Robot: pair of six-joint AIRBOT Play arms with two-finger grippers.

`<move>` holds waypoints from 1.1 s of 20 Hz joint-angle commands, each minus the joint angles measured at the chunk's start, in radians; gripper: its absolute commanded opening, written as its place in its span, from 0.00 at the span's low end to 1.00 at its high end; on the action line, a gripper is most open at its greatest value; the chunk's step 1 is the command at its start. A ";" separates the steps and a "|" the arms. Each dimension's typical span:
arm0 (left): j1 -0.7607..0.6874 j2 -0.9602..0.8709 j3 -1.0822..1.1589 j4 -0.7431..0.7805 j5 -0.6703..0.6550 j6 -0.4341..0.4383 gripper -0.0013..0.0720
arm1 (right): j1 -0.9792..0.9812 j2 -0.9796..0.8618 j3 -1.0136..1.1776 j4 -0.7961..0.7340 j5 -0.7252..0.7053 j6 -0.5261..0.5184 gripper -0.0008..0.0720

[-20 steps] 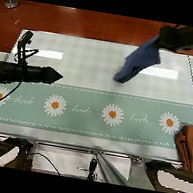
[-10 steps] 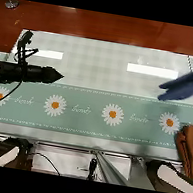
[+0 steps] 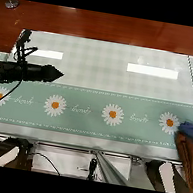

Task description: Fold the shirts.

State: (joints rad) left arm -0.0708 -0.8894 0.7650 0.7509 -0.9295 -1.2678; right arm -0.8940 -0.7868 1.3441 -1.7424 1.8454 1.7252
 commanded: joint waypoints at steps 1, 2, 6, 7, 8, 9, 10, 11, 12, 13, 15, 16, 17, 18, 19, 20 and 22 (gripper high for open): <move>0.000 -0.001 0.000 -0.001 0.005 0.000 0.06 | -0.071 0.107 -0.167 -0.254 -0.034 0.103 0.81; 0.000 -0.002 0.000 -0.001 0.006 0.000 0.06 | -0.070 0.106 -0.162 -0.253 -0.076 0.102 0.88; 0.000 -0.005 0.008 -0.001 0.086 0.001 0.06 | -0.066 0.050 -0.059 0.021 -0.339 0.095 0.87; 0.004 -0.008 0.033 -0.001 0.103 0.018 0.06 | -0.066 0.016 -0.019 0.175 -0.419 0.089 0.79; 0.013 -0.019 0.083 0.004 0.098 0.065 0.06 | -0.066 -0.030 0.029 0.407 -0.500 0.043 0.39; 0.023 -0.043 0.161 0.027 0.084 0.068 0.06 | -0.056 -0.074 0.060 0.703 -0.595 -0.058 0.04; 0.030 -0.076 0.254 0.035 0.064 0.039 0.06 | -0.011 -0.107 0.067 0.950 -0.687 -0.146 0.04; 0.027 -0.111 0.352 0.035 0.042 0.021 0.06 | 0.074 -0.132 0.067 1.098 -0.757 -0.225 0.04; 0.010 -0.153 0.463 0.036 0.017 0.018 0.06 | 0.206 -0.153 0.067 1.108 -0.812 -0.291 0.04; -0.013 -0.190 0.561 0.048 0.005 0.019 0.06 | 0.350 -0.176 0.067 1.021 -0.834 -0.317 0.04; -0.087 -0.250 0.686 0.209 0.033 0.076 0.06 | 0.689 -0.263 0.066 0.681 -0.802 -0.292 0.04; -0.113 -0.263 0.684 0.322 0.029 0.013 0.06 | 0.836 -0.320 0.066 0.508 -0.768 -0.264 0.04; -0.129 -0.274 0.652 0.443 -0.008 -0.108 0.06 | 0.974 -0.391 0.063 0.337 -0.725 -0.211 0.04; -0.136 -0.280 0.587 0.534 -0.042 -0.216 0.06 | 1.072 -0.456 0.048 0.191 -0.703 -0.129 0.04; -0.136 -0.284 0.510 0.581 -0.060 -0.277 0.06 | 1.145 -0.523 0.030 0.056 -0.685 -0.026 0.04; -0.132 -0.284 0.424 0.595 -0.062 -0.304 0.06 | 1.183 -0.578 0.019 -0.032 -0.657 0.062 0.04; -0.122 -0.284 0.321 0.592 -0.037 -0.320 0.06 | 1.198 -0.664 0.018 -0.074 -0.597 0.173 0.04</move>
State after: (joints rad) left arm -0.1871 -1.1591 1.2083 1.2289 -0.9615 -1.4788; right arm 0.1661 -1.3136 1.3746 -1.5654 1.1732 1.7046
